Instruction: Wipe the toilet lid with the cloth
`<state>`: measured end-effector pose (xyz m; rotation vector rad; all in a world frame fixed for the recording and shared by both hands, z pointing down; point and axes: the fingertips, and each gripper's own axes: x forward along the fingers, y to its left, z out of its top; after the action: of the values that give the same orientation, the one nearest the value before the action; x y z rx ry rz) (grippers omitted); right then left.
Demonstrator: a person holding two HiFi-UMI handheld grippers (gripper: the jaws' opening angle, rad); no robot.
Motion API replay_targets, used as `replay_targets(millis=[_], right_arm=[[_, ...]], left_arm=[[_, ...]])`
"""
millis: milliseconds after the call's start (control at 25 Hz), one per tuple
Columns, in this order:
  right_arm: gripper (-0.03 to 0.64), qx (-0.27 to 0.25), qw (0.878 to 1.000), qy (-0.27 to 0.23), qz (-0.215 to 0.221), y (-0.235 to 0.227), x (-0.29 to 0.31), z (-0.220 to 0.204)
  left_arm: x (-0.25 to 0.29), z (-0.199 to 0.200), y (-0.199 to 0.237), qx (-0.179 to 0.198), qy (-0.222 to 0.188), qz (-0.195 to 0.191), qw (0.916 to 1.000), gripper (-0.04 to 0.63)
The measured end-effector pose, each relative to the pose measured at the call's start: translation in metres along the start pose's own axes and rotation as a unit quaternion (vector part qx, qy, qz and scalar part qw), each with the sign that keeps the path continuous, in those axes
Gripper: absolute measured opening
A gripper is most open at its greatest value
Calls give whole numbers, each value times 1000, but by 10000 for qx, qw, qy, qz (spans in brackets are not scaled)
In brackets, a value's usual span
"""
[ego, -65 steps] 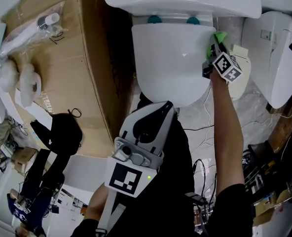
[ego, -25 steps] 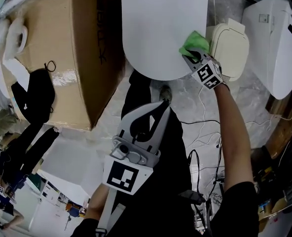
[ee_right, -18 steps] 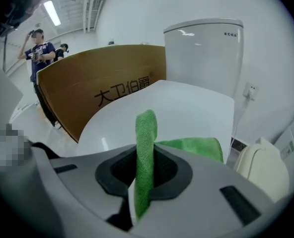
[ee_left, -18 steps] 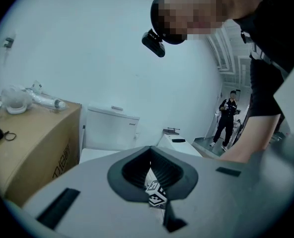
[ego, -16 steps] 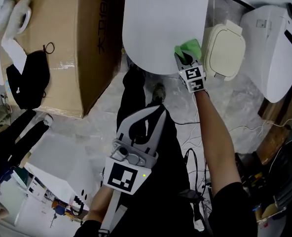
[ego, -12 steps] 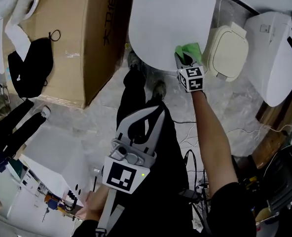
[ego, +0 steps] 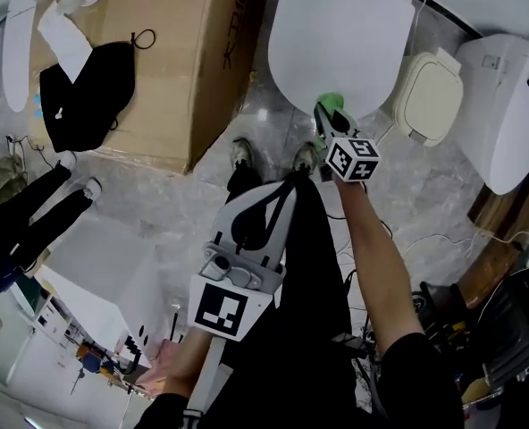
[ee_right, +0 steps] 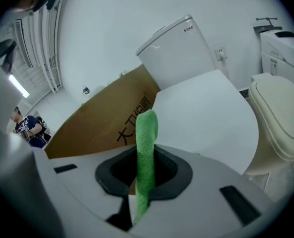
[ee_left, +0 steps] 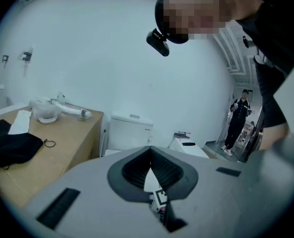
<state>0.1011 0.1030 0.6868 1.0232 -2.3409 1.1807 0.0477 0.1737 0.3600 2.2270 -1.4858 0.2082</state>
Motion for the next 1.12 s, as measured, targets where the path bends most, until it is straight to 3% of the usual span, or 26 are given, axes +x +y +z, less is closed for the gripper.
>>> replay_targets(millis=[160,360,720,960,1120], right_arm=[[51,71,9993,-355,-85,41,-34,44],[51,166,9948,-988,-190,107,-93,113],[51,-263,9812,-1823,-583,247,-225,231],[51,-621,9683,-2333,-633,313,-300,285],[51,-858,9533,-2785,-794,346,-353,307]], left_arm=[[-25,20,15,-32,-140,-8,9999,3],[-61,57,20,253,-218,-269,9991,3],[-132,146,8,428,-372,-597,9966,3],[-168,212,-14,911,-885,-942,9874,3],[-187,244,-15,805,-1090,-939,9863,3]])
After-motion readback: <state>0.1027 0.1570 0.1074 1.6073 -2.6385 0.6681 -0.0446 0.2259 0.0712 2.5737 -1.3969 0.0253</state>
